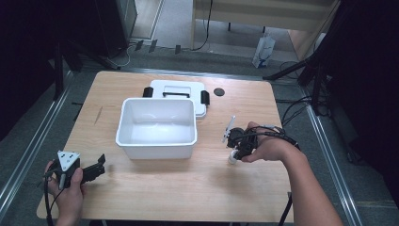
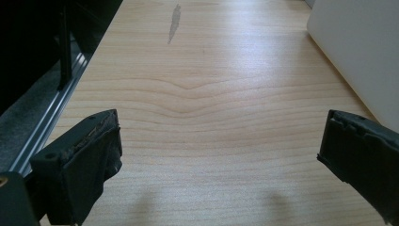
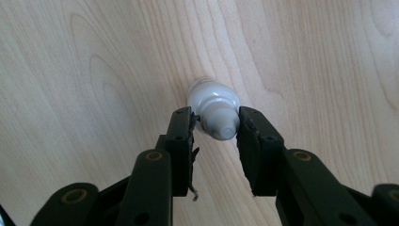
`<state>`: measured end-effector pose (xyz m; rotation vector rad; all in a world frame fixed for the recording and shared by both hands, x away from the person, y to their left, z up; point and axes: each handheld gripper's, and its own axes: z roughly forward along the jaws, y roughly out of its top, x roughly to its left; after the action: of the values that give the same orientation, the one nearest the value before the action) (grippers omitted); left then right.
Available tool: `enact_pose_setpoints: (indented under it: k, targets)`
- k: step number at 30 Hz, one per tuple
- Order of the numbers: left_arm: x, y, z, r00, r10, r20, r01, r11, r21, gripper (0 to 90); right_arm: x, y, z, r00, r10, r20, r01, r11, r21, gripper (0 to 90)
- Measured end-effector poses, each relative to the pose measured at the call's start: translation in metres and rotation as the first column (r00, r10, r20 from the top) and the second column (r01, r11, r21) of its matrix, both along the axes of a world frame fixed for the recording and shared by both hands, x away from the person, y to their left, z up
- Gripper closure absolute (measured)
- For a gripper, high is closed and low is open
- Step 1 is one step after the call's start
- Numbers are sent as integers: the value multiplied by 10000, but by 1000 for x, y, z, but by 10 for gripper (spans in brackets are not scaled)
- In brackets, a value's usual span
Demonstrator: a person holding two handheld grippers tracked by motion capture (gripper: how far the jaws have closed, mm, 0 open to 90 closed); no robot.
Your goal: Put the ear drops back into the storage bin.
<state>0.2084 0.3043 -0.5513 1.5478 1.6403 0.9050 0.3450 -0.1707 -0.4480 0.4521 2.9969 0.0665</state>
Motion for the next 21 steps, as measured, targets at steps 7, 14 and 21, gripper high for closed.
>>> enact_pose_setpoints:
  k: [7,14,21]
  targets:
    - [0,0,0,10000,81,48,-82,10000,20,4,5,3,-5,9997,-3,-227,4,10000,69,717]
    - [0,-1,0,10000,97,12,-97,9999,88,4,4,3,-4,9979,582,-282,-579,9982,130,722]
    - [0,-1,0,9999,126,20,-127,9999,103,4,5,5,13,9963,860,27,-860,9957,343,722]
